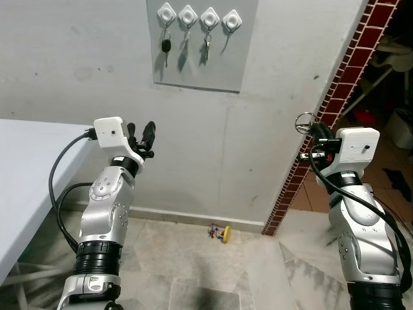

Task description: Hang keys on a hook

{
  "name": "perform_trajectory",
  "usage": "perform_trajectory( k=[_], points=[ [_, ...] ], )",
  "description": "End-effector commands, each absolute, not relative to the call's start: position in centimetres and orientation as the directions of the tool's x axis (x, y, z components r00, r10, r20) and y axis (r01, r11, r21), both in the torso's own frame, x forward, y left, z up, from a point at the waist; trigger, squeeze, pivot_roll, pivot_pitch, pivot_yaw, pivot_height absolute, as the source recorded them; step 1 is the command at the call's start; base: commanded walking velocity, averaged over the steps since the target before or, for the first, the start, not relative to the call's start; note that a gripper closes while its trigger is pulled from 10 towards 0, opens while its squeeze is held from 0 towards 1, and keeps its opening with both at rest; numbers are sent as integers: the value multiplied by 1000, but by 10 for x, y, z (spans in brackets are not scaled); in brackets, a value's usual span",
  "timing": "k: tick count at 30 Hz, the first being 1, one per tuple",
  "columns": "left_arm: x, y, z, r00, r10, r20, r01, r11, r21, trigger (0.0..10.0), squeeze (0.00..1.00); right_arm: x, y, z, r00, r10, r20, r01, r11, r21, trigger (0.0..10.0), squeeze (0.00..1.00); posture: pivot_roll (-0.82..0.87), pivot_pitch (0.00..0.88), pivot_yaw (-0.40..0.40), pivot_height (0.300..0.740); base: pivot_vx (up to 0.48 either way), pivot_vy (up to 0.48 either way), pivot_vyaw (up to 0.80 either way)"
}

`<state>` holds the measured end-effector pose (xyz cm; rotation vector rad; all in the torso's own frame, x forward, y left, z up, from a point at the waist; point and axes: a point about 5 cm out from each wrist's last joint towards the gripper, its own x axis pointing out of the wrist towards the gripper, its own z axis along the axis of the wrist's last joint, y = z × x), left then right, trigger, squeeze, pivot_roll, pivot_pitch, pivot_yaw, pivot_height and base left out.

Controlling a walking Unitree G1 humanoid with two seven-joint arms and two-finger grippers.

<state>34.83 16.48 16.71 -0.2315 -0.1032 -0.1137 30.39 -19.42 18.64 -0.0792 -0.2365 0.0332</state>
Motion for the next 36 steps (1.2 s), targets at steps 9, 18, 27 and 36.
perform_trajectory(
  k=[9,18,27,36],
  points=[
    [350,166,174,987,-91,131,119,966,-228,10000,0,304,-192,191,968,59,244,-41,996,-79,10000,0,-141,0,-57,724,405,0,0],
    [350,167,174,988,-86,127,113,968,-225,10000,0,304,-191,191,968,66,243,-48,996,-80,10000,0,-141,0,-58,724,406,0,0],
    [350,166,174,988,-86,129,114,968,-224,10000,0,304,-190,191,968,72,241,-54,995,-81,10000,0,-142,0,-59,724,392,0,0],
    [350,168,172,991,-56,123,82,972,-222,10000,0,304,-189,190,968,83,236,-66,995,-81,10000,0,-141,0,-59,724,89,0,0]
  ],
)
